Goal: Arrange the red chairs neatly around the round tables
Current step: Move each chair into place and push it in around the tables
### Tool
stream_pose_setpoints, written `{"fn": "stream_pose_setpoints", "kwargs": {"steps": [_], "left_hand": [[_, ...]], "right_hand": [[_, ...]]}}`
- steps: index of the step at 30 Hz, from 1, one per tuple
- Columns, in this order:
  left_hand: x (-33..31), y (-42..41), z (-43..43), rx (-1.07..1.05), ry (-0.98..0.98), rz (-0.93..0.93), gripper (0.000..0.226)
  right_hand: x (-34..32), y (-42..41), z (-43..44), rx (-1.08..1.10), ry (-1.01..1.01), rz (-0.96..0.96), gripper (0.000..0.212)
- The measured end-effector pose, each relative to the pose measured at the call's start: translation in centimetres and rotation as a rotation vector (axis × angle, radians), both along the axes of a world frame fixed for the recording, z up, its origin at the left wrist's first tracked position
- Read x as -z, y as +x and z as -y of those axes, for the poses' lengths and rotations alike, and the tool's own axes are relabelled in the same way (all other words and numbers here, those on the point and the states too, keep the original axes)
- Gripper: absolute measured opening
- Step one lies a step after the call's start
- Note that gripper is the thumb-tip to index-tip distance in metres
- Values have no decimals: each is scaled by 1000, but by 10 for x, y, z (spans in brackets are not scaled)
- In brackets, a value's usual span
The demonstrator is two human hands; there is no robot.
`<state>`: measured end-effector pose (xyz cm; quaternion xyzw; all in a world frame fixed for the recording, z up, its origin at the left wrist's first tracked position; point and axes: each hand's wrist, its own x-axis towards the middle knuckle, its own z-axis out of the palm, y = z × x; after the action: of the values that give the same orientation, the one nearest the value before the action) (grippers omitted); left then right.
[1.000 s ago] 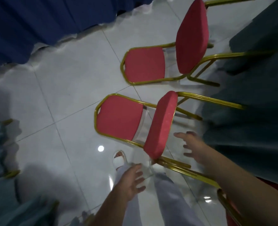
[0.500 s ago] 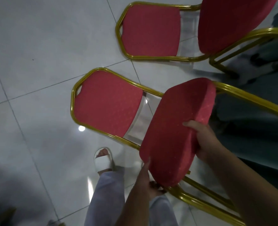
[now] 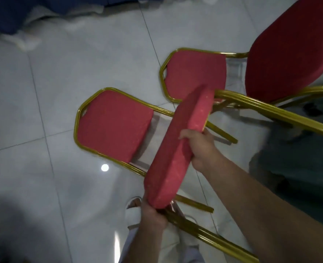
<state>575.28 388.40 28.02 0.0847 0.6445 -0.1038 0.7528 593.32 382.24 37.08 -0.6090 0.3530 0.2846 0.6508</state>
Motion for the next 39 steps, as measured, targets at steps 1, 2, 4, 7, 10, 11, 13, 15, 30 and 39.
{"fn": "stream_pose_setpoints", "kwargs": {"steps": [1,2,4,7,10,11,13,15,30,39], "left_hand": [[-11,12,-21,6,42,11,31],[-22,23,-40,1,78,24,30],[-42,40,-75,-35,166,65,28],[-78,57,-119,-85,348,177,29],[-110,62,-151,-154,466,348,20],[-116,61,-157,-171,486,402,25],[-124,61,-158,-170,518,463,37],[-119,60,-148,-167,589,384,41],[-64,18,-25,671,437,56,55],[-129,-75,27,907,-74,126,28]], "right_hand": [[-11,11,-23,-9,37,11,50],[-22,21,-43,-24,75,26,52],[-47,37,-75,-63,137,77,52],[-84,49,-107,-79,240,158,38],[-114,56,-115,-97,375,206,33],[-120,56,-112,-98,410,216,38],[-122,53,-100,-90,448,217,47],[-109,48,-80,-74,444,164,42],[-1,-1,110,108,82,-107,24],[-80,-71,305,609,-15,-43,14]]}}
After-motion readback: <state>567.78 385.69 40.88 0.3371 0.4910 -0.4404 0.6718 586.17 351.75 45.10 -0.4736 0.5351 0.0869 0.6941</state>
